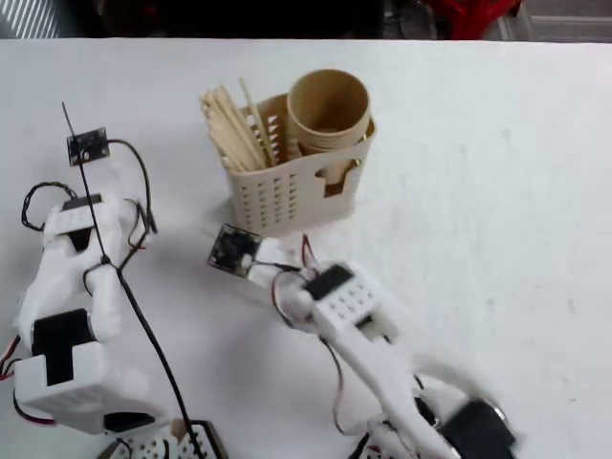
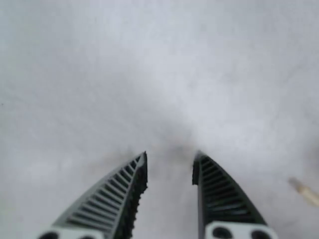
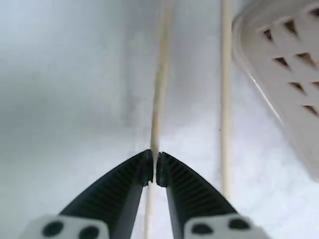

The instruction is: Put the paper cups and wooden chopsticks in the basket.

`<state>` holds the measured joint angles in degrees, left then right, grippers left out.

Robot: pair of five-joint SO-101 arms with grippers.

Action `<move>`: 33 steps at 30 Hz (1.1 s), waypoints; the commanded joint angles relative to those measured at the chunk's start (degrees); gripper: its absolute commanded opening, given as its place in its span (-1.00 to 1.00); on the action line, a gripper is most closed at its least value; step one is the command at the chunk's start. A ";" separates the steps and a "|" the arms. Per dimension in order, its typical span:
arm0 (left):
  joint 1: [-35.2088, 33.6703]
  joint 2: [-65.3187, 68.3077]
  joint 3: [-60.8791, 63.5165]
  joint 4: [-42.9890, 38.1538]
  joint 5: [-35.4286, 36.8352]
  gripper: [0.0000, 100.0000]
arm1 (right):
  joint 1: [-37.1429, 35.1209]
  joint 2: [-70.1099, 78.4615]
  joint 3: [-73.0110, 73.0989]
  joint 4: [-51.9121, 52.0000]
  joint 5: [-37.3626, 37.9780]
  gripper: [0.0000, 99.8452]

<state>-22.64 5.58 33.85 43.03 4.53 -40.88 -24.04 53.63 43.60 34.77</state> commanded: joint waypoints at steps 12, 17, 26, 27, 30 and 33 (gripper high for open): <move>0.57 -0.31 -0.44 -1.32 -0.62 -0.66 | 0.31 -42.59 -13.01 13.85 -10.02 -0.97; 0.57 -0.31 -0.44 -1.32 -0.62 -0.66 | 0.13 -28.44 -15.65 20.88 -8.53 -0.96; 0.57 -0.31 -0.44 -1.32 -0.62 -0.66 | 0.13 4.53 -8.26 7.34 -3.87 -0.74; 0.57 -0.31 -0.44 -1.32 -0.62 -0.66 | 0.13 7.08 -8.35 5.67 -3.87 -0.69; 0.57 -0.31 -0.44 -1.32 -0.62 -0.66 | -0.66 12.79 -8.35 1.36 -2.29 -0.63; 0.57 -0.31 -0.44 -1.32 -0.62 -0.66 | -1.45 16.57 -8.26 0.22 -1.49 -0.63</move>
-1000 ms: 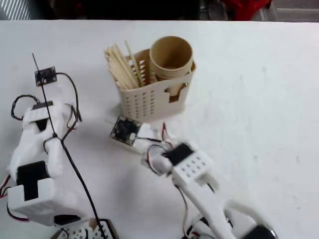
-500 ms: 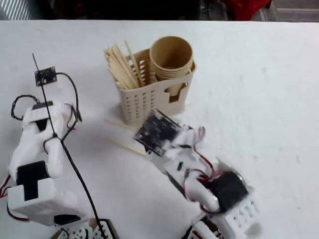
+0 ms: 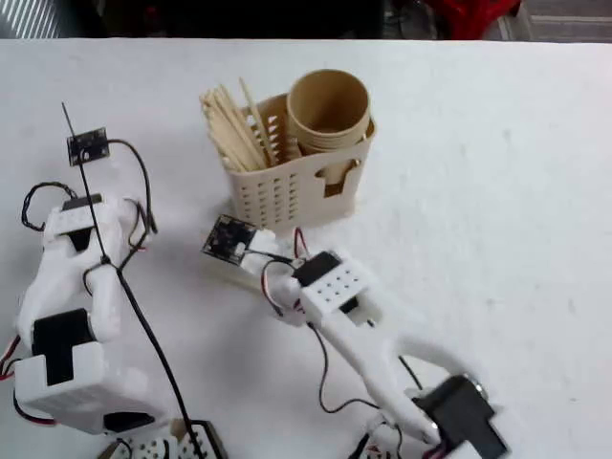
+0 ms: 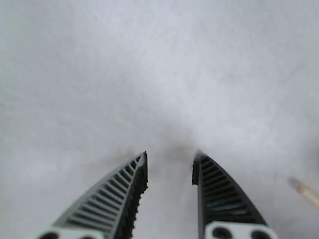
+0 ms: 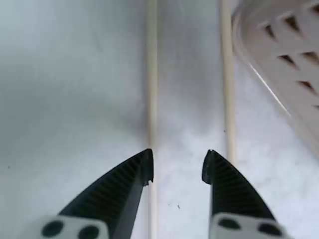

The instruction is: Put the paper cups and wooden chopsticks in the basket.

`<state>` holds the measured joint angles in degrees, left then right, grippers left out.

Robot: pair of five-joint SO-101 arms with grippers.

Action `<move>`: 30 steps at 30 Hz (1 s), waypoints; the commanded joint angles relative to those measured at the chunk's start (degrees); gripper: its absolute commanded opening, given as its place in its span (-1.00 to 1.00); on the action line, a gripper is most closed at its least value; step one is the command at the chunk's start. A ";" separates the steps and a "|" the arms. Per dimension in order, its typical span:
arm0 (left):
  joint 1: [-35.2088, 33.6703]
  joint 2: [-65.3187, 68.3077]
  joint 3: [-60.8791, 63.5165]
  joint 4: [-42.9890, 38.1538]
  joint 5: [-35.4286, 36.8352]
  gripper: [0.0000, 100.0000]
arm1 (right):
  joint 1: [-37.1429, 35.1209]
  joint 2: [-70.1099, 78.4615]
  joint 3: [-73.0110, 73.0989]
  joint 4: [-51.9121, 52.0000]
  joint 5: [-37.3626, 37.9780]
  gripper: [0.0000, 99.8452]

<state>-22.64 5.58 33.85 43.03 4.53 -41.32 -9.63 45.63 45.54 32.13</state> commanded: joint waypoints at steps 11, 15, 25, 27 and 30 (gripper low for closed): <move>0.57 -0.31 -0.35 -1.32 -0.62 -0.66 | -0.92 6.73 -0.26 -3.65 1.05 -0.95; 0.57 -0.31 -0.35 -1.32 -0.62 -0.66 | -0.92 6.37 -0.09 -3.38 0.97 -0.97; 0.57 -0.31 -0.44 -1.32 -0.62 -0.66 | -1.19 -15.69 1.93 4.97 -3.60 -0.97; 0.57 -0.31 -0.44 -1.32 -0.62 -0.66 | -1.19 -23.34 1.76 7.34 -5.98 -0.97; 0.57 -0.31 -0.44 -1.32 -0.62 -0.66 | -1.19 -34.77 1.05 9.27 -7.21 -0.97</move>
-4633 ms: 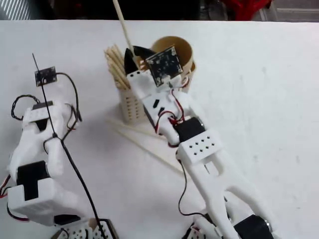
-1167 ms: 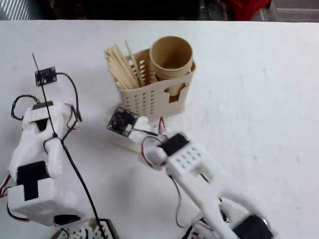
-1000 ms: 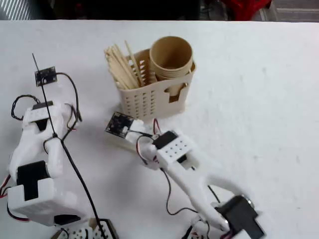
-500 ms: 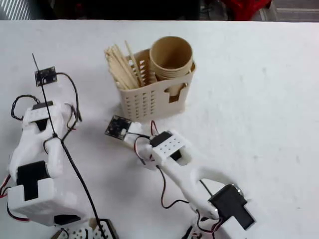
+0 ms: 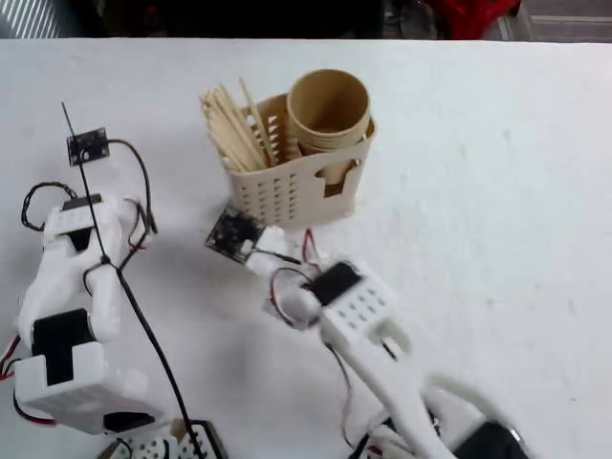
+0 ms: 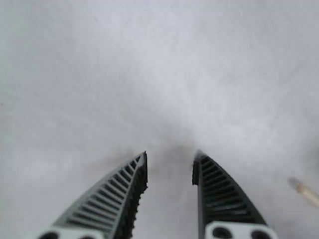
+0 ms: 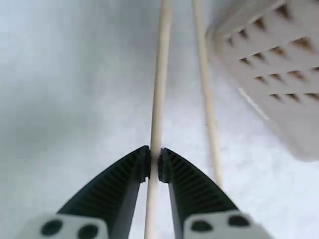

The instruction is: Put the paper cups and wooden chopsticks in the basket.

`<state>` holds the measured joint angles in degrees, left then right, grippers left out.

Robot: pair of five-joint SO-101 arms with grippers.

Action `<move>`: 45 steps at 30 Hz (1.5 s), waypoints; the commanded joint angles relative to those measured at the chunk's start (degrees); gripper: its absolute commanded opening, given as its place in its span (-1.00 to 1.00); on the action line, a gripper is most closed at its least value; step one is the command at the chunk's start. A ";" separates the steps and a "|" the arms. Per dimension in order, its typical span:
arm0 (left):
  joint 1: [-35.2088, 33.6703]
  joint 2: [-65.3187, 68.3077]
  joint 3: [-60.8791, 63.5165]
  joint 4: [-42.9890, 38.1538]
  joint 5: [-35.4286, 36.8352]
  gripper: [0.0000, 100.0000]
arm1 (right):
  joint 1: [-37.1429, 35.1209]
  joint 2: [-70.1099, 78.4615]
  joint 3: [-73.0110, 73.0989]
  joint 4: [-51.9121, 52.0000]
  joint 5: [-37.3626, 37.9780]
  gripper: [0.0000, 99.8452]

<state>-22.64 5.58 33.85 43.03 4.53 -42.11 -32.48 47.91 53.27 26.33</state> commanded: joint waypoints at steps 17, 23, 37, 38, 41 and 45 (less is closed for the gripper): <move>0.57 -0.31 -0.53 -1.32 -0.62 -0.66 | -0.04 -0.13 -37.98 -23.52 -9.76 -0.96; 0.57 -0.31 -0.53 -1.32 -0.62 -0.66 | 4.09 9.71 -38.15 -35.74 -9.76 -0.96; 0.57 -0.31 -0.53 -1.32 -0.62 -0.66 | 7.08 12.70 -37.98 -36.18 -10.20 -0.94; 0.57 -0.31 -0.53 -1.32 -0.62 -0.66 | 7.16 12.70 -37.98 -36.18 -10.20 -0.90; 0.57 -0.31 -0.53 -1.32 -0.62 -0.66 | 6.90 12.70 -37.89 -34.77 -10.20 -0.74; 0.57 -0.31 -0.53 -1.32 -0.62 -0.66 | 6.90 12.70 -37.80 -33.01 -10.20 -0.73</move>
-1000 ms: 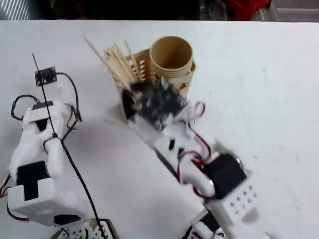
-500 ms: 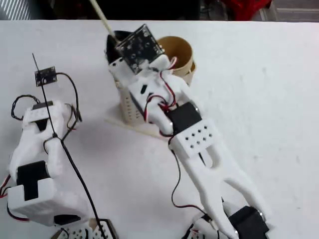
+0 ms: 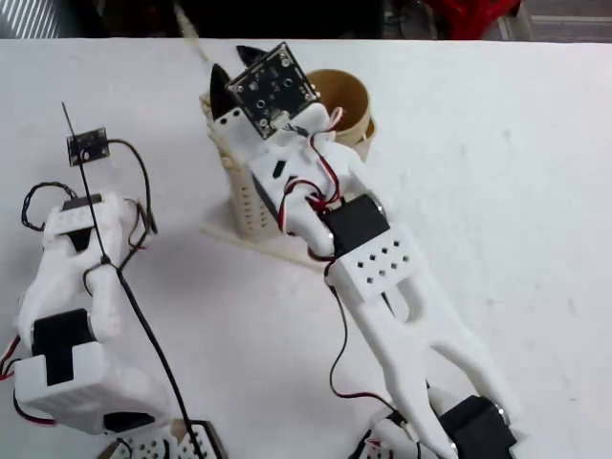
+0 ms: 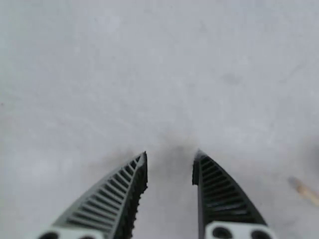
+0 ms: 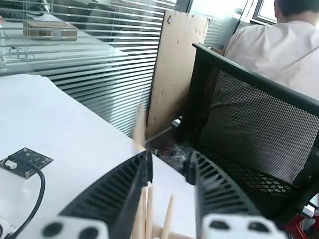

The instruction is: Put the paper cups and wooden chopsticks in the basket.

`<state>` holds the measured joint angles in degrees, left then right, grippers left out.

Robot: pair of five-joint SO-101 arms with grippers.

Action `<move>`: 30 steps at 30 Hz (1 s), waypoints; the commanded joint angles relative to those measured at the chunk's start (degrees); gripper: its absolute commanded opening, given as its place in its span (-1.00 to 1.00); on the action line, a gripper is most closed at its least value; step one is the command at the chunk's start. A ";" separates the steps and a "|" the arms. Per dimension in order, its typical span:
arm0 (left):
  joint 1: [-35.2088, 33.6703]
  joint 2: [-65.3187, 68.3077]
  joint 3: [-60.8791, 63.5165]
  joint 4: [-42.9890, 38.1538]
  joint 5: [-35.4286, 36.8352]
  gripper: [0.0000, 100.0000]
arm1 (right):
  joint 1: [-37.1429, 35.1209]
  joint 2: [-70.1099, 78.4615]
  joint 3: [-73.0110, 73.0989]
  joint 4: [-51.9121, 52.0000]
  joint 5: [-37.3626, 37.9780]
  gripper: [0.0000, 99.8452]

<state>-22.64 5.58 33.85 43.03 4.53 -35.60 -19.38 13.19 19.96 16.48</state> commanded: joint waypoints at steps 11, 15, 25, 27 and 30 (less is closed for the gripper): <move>0.57 -0.31 -0.53 -1.32 -0.62 -0.66 | 0.84 -2.86 -1.93 26.33 0.00 -0.95; 0.57 -0.31 -0.53 -1.32 -0.62 -0.66 | 1.80 -8.48 2.99 41.45 0.09 -0.77; 0.57 -0.31 -0.53 -1.32 -0.62 -0.66 | -4.26 -11.82 23.30 46.11 16.88 -0.67; 0.57 -0.31 -0.53 -1.32 -0.62 -0.66 | -4.44 -11.82 28.48 41.63 19.08 -0.67; 0.57 -0.31 -0.53 -1.32 -0.62 -0.66 | -3.91 -11.74 34.81 35.03 21.19 -0.67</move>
<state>-22.64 5.58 33.85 43.03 4.53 -39.30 -29.32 44.04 60.75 35.30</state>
